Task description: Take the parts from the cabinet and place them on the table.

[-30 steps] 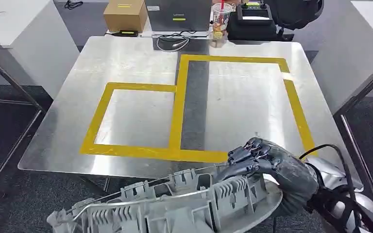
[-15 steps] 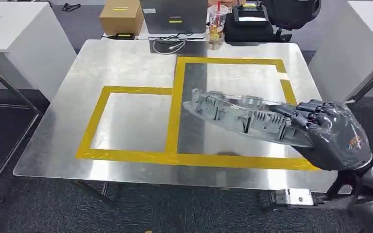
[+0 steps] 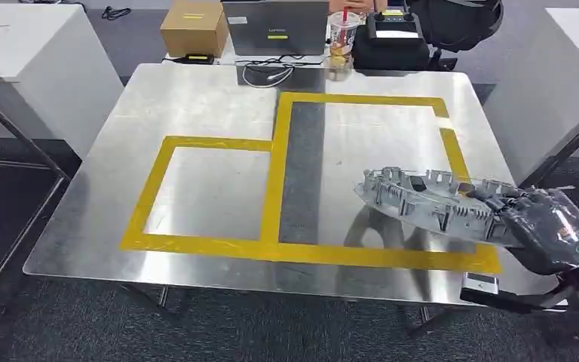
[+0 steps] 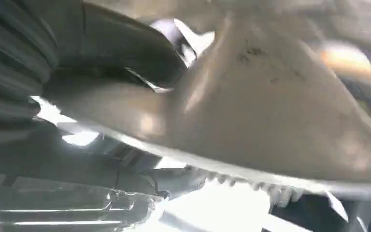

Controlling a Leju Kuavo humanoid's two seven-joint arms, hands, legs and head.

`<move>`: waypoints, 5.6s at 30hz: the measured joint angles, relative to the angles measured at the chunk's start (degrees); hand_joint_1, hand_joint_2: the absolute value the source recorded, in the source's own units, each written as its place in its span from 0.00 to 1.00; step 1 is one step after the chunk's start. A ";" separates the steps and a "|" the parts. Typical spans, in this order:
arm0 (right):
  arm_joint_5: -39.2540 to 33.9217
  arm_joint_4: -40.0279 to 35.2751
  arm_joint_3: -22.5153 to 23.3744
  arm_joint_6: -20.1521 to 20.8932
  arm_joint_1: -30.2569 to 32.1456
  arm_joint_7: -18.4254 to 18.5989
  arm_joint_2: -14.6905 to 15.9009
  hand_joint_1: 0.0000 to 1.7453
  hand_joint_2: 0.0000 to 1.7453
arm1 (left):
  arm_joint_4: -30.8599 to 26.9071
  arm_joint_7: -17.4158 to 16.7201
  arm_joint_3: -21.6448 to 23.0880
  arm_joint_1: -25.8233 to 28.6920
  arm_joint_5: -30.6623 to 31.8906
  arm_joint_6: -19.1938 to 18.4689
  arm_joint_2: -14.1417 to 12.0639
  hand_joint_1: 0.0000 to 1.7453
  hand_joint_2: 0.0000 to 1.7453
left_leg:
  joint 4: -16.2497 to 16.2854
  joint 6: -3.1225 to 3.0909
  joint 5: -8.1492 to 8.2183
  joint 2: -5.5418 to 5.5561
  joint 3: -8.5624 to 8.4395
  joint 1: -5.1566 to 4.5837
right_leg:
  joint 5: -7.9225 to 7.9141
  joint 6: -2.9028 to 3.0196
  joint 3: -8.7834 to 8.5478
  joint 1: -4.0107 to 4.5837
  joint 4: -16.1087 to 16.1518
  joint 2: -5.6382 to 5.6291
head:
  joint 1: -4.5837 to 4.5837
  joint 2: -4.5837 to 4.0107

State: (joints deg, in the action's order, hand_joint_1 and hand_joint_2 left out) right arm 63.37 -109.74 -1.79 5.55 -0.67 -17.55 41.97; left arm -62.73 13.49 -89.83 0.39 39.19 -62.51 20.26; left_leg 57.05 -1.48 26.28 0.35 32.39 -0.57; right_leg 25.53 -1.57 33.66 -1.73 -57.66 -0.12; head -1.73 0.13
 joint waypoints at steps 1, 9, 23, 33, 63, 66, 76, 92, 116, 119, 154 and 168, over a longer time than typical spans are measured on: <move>0.96 2.27 -1.16 0.59 -1.08 0.02 0.00 1.00 1.00 | 0.02 0.48 0.00 -0.07 0.66 0.00 -0.07 0.00 0.00 | 0.09 0.06 0.02 -0.06 0.06 0.10 | -0.05 0.28 0.10 0.00 -0.09 -0.17 | 0.18 0.00; 3.78 20.42 -15.35 3.54 -17.47 -2.30 -1.88 1.00 1.00 | 4.84 6.24 2.16 -0.49 5.96 3.82 -3.00 0.00 0.00 | 17.51 1.09 6.60 -0.26 9.20 0.57 | -0.43 1.38 0.32 0.24 0.05 -0.56 | 0.07 0.00; 0.28 45.17 -45.01 2.53 -42.06 -5.88 -18.04 1.00 1.00 | 19.11 12.37 7.30 -2.47 10.03 10.34 -9.84 0.00 0.00 | -3.79 -2.81 -3.39 -1.28 -1.08 -0.68 | 5.64 0.87 8.43 0.60 -16.29 -0.34 | 0.64 0.00; -3.78 53.22 -49.44 3.28 -45.40 -2.27 -23.67 1.00 1.00 | 19.74 12.35 7.61 -2.16 8.91 9.31 -10.38 0.00 0.00 | 0.91 0.58 -0.65 -0.59 0.89 0.35 | -0.41 0.96 0.48 -0.44 -0.52 -0.28 | 0.55 0.00; -1.75 81.12 -49.15 5.31 -50.40 3.19 -27.61 0.00 0.00 | 17.40 11.63 5.68 -1.35 8.57 8.55 -9.42 0.00 0.00 | -0.35 -0.84 -2.75 0.06 1.37 -1.29 | -0.25 2.32 -1.78 0.89 1.64 0.01 | 0.40 0.00; -2.21 81.50 -48.50 5.20 -50.02 2.86 -27.56 0.00 0.00 | 16.52 12.02 5.66 -1.36 8.61 8.57 -9.27 0.00 0.00 | 7.49 0.70 2.10 0.00 5.04 -0.33 | -0.50 2.42 -1.89 0.36 1.74 -0.15 | 0.11 0.00; -5.92 80.70 -44.83 -1.74 -47.38 1.73 -27.56 0.00 0.00 | 13.69 10.30 5.12 -1.34 7.65 6.63 -8.00 0.00 0.00 | 0.02 1.79 -2.50 -0.01 1.83 1.56 | 0.12 0.42 -1.92 0.18 1.67 -0.56 | 0.15 0.00; -16.42 4.91 8.14 -20.13 -15.26 -11.89 -35.03 0.00 0.00 | 2.60 12.79 2.97 -0.16 11.69 -1.09 -1.73 0.00 0.00 | 0.34 0.13 -1.26 1.81 1.32 0.38 | 0.05 0.80 -0.14 0.87 0.55 0.41 | 0.35 0.00; -18.27 -17.10 29.30 -16.61 16.48 -14.99 -45.05 0.00 0.00 | -2.43 9.29 0.46 1.32 4.32 -2.54 -0.37 0.00 0.00 | -1.29 -1.45 -3.61 -0.47 2.09 0.55 | 9.16 0.50 3.60 0.31 -15.75 -0.09 | 0.16 0.00; -17.64 -16.95 32.62 -13.59 17.57 -15.43 -47.37 0.00 0.00 | -2.67 8.79 0.44 1.98 3.89 -2.95 -0.28 0.00 0.00 | -0.31 -0.76 -4.60 -0.45 3.89 0.60 | 5.16 -0.80 -6.48 0.09 -1.28 0.22 | 0.18 0.00; 26.58 50.48 66.40 28.93 8.79 13.05 -52.74 0.00 1.00 | 1.44 7.23 0.02 1.71 16.70 3.79 0.24 0.00 0.00 | -0.57 0.62 -5.83 -1.22 3.49 0.39 | 5.30 0.81 -8.47 0.97 2.56 -0.12 | -0.39 0.00; 24.61 83.34 68.22 21.00 2.51 15.47 -43.50 0.00 0.00 | 8.00 11.59 2.41 0.13 30.01 11.91 -2.12 0.00 0.00 | -2.97 1.98 3.75 -0.80 -7.12 1.44 | 0.08 2.41 -3.12 1.28 2.07 0.24 | -0.11 0.00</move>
State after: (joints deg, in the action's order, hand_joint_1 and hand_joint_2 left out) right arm 87.97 -26.40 66.42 26.56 1.83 -2.08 -1.53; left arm -54.73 25.08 -87.43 0.52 69.20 -50.60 18.14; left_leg 54.08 0.50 30.03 -0.44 25.27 0.86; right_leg 25.62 0.84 30.54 -0.45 -55.59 0.12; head -1.84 0.13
